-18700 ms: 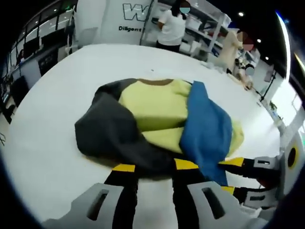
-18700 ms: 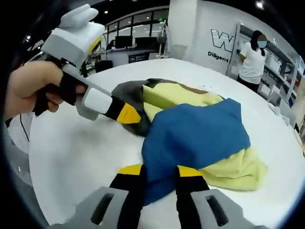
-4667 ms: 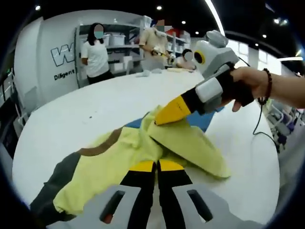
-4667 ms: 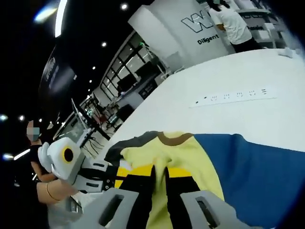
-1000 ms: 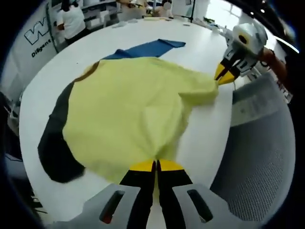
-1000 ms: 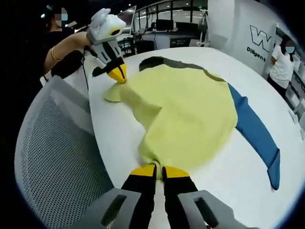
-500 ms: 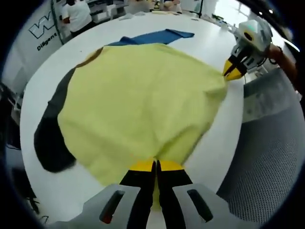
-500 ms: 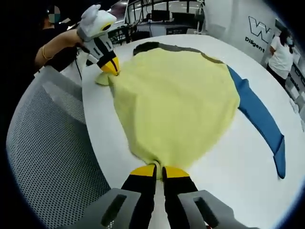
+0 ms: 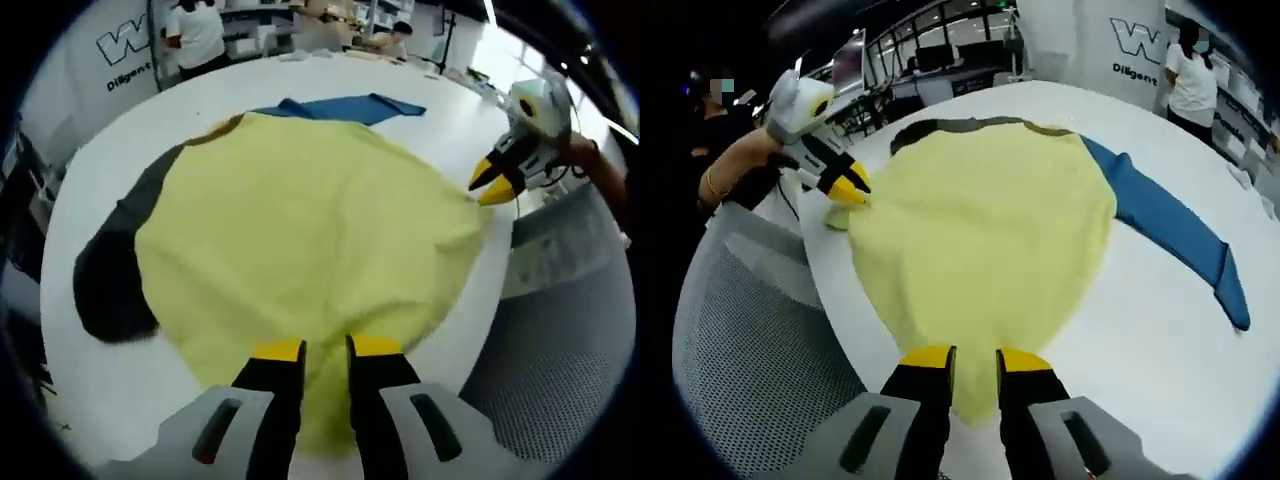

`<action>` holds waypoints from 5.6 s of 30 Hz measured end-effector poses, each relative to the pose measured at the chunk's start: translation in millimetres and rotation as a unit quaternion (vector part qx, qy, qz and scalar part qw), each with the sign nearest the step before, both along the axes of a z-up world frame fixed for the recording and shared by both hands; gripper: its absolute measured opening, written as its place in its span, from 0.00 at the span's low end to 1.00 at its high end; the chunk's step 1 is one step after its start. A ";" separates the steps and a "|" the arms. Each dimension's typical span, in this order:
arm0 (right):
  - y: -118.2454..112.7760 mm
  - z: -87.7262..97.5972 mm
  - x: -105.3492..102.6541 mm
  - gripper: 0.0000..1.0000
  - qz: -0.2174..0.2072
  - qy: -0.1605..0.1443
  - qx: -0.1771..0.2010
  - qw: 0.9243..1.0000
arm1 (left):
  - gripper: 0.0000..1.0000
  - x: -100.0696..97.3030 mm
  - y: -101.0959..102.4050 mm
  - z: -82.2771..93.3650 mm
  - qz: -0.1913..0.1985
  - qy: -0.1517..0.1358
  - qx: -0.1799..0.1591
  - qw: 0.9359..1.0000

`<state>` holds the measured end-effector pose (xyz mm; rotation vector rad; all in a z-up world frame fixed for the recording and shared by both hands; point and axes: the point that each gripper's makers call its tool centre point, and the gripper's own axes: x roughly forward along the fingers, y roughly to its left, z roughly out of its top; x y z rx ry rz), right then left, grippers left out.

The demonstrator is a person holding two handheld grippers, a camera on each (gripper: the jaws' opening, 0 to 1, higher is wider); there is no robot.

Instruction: Fold the garment on the visible template until the final outline fits inside the template.

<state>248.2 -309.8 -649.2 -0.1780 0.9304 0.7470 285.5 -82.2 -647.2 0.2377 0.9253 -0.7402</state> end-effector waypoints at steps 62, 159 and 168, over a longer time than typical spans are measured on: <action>-25.8 -34.0 -17.0 0.00 -0.088 0.062 -0.097 0.989 | 0.01 -42.8 59.6 -16.2 0.098 0.072 0.000 0.993; -27.2 -35.7 -12.8 0.00 -0.079 0.043 -0.101 0.991 | 0.19 36.0 -6.3 -18.2 0.191 0.116 -0.133 0.966; -27.2 -35.7 -13.0 0.00 -0.080 0.043 -0.098 0.991 | 0.23 36.1 -12.0 -13.0 0.176 0.113 -0.152 0.966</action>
